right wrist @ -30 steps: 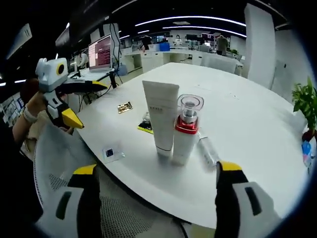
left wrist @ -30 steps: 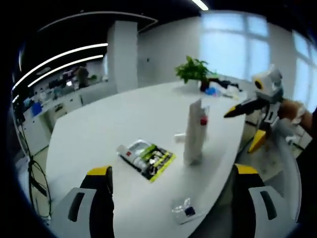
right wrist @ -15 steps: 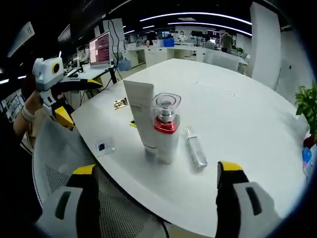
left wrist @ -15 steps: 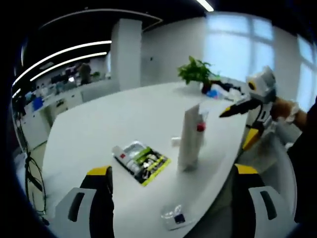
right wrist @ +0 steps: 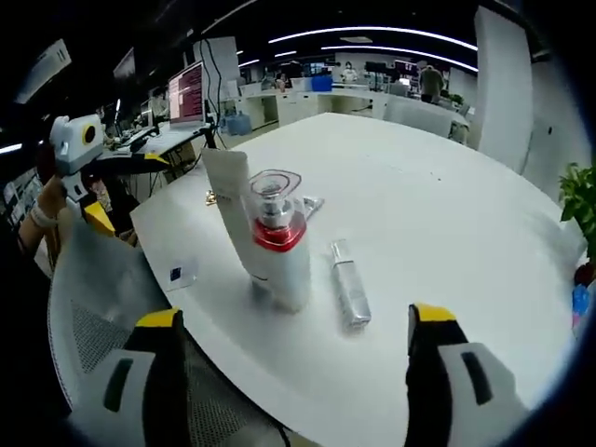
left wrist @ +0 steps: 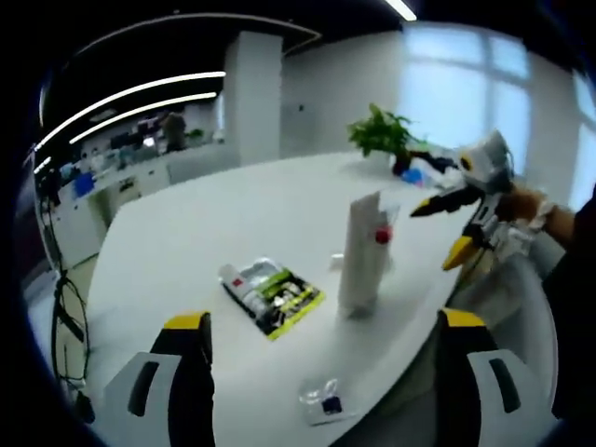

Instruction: Arrange the skincare products in the storage area until every visible bottle or jar stands upright without overlapping.

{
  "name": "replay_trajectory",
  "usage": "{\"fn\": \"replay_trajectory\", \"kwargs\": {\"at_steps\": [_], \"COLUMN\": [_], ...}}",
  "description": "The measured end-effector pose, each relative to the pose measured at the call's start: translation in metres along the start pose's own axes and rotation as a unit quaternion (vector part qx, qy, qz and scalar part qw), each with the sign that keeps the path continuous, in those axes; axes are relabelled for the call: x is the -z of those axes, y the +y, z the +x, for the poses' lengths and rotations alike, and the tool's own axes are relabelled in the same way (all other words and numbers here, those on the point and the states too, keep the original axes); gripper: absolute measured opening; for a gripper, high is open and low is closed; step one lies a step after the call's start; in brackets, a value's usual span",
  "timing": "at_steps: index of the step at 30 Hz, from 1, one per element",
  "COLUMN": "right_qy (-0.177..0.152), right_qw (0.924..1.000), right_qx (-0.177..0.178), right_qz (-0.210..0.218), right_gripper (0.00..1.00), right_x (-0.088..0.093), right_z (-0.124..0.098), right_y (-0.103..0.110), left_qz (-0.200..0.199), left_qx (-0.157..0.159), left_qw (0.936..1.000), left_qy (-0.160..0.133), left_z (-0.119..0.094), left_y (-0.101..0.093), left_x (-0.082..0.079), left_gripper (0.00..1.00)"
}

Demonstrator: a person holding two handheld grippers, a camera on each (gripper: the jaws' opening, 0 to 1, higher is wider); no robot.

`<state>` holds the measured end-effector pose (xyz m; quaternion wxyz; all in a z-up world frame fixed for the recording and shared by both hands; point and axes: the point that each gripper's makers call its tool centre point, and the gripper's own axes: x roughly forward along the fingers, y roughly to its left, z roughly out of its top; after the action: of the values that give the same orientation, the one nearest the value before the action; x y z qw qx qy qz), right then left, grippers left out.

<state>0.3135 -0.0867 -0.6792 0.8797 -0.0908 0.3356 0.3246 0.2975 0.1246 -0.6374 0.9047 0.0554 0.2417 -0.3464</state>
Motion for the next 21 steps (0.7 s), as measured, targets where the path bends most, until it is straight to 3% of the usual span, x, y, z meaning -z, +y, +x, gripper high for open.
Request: {"fn": "replay_trajectory", "kwargs": {"at_steps": [5,9,13,21], "right_qy": [0.013,0.042,0.049,0.078], "right_qw": [0.9994,0.9981,0.9978,0.9945], "right_qx": [0.019,0.020,0.010,0.005], "right_qz": [-0.026,-0.040,-0.045,-0.070], "right_gripper": [1.00,1.00,0.99,0.82], "right_x": [0.002,0.011,0.011,0.017], "right_z": [0.007,0.013,0.019,0.035], "right_y": [-0.013,-0.022,-0.025,-0.036], "left_qz": [-0.001,-0.002,-0.006,-0.017], "left_qx": [-0.003,-0.011,-0.011,-0.011], "left_qw": [1.0000,0.9999,0.9999,0.9998], "left_qy": [0.008,0.003,0.003,0.003], "left_z": [-0.001,-0.002,0.000,0.000], "left_y": [0.004,0.007,0.009,0.011], "left_x": [0.005,0.004,0.004,0.008], "left_gripper": [0.97,0.97,0.97,0.97]}}
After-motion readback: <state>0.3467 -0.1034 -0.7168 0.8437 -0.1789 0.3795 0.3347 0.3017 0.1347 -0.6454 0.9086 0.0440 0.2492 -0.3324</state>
